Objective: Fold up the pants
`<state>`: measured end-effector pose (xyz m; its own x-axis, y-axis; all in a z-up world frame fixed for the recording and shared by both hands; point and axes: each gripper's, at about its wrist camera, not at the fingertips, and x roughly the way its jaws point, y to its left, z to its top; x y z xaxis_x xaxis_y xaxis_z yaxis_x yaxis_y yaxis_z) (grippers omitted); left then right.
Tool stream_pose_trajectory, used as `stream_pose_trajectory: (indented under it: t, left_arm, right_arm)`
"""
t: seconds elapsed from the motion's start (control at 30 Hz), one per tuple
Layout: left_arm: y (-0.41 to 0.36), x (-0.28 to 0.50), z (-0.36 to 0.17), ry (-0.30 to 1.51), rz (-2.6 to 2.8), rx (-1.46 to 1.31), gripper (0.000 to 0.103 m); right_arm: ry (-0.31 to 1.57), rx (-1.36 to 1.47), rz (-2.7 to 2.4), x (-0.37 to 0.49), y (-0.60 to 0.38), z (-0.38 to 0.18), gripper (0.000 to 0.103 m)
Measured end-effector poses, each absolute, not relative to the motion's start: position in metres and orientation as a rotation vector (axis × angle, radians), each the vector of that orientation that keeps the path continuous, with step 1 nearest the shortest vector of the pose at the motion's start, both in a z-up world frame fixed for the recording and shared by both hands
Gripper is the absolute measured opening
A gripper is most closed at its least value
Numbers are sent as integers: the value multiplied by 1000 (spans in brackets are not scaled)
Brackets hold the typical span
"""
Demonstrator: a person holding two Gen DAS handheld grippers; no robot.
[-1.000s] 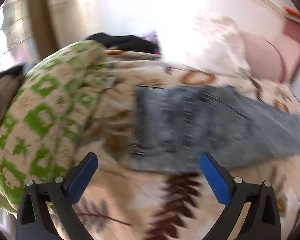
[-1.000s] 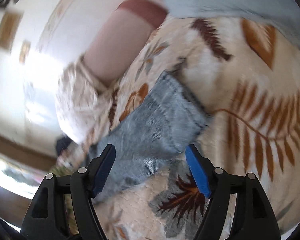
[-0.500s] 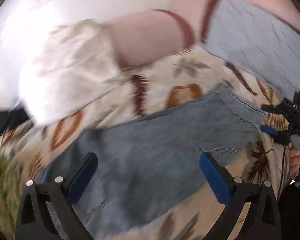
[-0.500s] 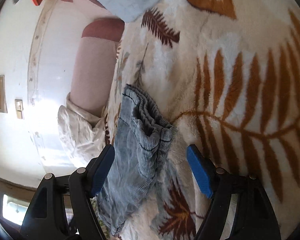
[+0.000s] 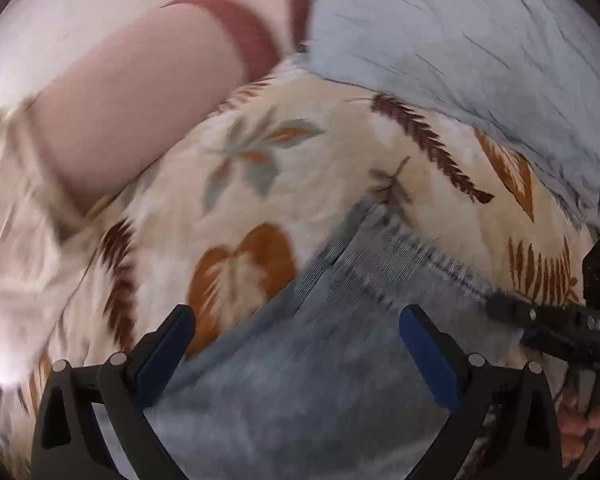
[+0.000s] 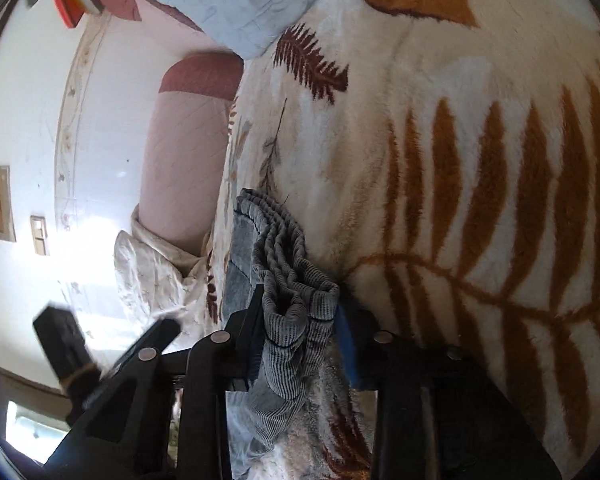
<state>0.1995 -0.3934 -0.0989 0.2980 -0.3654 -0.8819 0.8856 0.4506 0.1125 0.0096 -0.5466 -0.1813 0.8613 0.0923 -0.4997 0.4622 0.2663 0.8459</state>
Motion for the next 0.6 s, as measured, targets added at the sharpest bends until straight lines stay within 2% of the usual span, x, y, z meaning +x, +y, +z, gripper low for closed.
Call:
stream_pose_trajectory:
  t: [0.23, 0.4, 0.47, 0.53, 0.6]
  left_arm:
    - [-445, 186, -120, 855, -1078, 895, 103]
    - [-464, 194, -134, 900, -1143, 903, 103]
    - [-470, 197, -143, 922, -1159, 914, 97]
    - [-474, 201, -152, 977, -1198, 899, 84]
    - [-474, 205, -158, 1021, -1224, 857, 81]
  right_arm:
    - [508, 1313, -225, 10, -543, -181, 31]
    - [515, 1334, -202, 11, -540, -182, 31]
    - [518, 1323, -206, 12, -538, -182, 35]
    - [518, 1312, -206, 11, -536, -181, 39]
    - [521, 1301, -206, 13, -535, -180, 40]
